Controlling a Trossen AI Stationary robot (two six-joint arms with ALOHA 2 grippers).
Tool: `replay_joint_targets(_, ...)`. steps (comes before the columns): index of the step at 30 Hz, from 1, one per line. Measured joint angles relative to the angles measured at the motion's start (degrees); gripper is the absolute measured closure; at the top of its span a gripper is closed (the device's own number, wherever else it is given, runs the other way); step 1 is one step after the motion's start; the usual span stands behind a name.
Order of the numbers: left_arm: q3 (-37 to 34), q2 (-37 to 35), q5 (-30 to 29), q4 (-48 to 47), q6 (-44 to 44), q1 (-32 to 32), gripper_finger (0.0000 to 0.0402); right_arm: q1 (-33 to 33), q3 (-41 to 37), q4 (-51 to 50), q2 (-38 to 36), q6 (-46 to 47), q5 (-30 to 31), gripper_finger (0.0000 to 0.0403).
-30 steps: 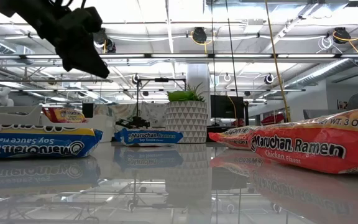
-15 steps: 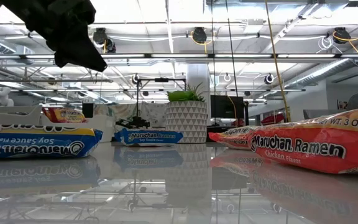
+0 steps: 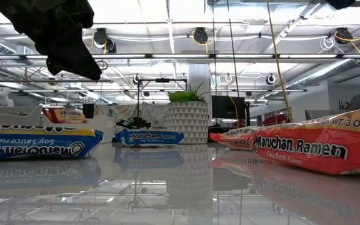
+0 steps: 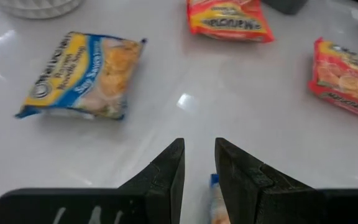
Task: Sort Maruchan noodles
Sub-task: Put the red noodle pack into the white bin
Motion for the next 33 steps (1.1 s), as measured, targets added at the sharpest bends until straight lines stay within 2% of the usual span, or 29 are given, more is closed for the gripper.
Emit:
replay_joint_targets(8,0.0,5.01,-0.89,11.21,2.23,-3.44,0.0309,-0.79,0.04,-2.32,2.47,6.58,-6.71,0.0266)
replay_joint_targets(14,0.0,8.67,-3.08,19.82,3.49,-5.28,0.0309,0.36,0.73,-3.3,6.75,17.22,-16.8,0.028)
replay_joint_targets(17,0.0,10.56,-2.94,22.63,3.49,-6.08,0.0309,1.86,2.78,-5.8,10.46,21.5,-19.43,0.0284)
replay_joint_targets(25,0.0,11.63,-2.95,30.45,3.47,-7.02,0.0309,3.55,11.71,-8.6,16.24,21.38,-19.17,0.0285)
replay_joint_targets(33,0.0,11.68,-2.96,32.06,1.73,-12.7,0.0309,6.52,27.1,-28.19,19.81,24.75,-16.55,0.0285)
